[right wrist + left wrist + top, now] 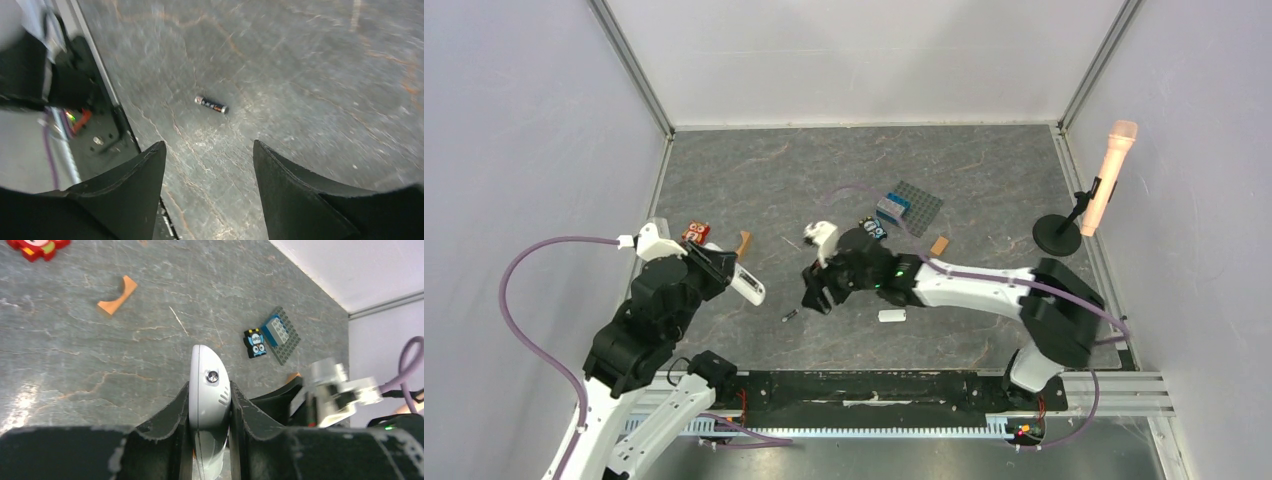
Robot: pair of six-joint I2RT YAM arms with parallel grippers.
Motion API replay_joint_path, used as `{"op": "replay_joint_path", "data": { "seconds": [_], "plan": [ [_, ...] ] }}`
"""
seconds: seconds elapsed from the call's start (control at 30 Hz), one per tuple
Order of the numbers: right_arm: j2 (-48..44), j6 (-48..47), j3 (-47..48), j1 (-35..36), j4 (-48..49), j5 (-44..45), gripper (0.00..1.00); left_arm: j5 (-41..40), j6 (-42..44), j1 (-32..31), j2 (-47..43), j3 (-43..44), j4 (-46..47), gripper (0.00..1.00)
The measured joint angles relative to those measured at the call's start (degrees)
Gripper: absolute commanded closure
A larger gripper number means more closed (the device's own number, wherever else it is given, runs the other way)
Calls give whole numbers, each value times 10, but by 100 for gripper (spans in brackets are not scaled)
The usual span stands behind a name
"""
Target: Load the batteries into the remote control
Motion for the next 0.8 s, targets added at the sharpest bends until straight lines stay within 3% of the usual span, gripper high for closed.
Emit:
{"op": "replay_joint_path", "data": {
  "seconds": [0.1,0.23,0.43,0.8],
  "plan": [
    [75,-81,66,42,-56,12,34,-21,11,0,0,14,-21,98],
    [132,-98,107,75,-98,54,34,-50,19,0,-3,29,-48,98],
    [165,-116,138,103,-111,106,31,-70,25,0,-16,41,-67,98],
    [235,-200,167,110,-89,105,34,-68,27,0,-24,44,-70,98]
  ]
}}
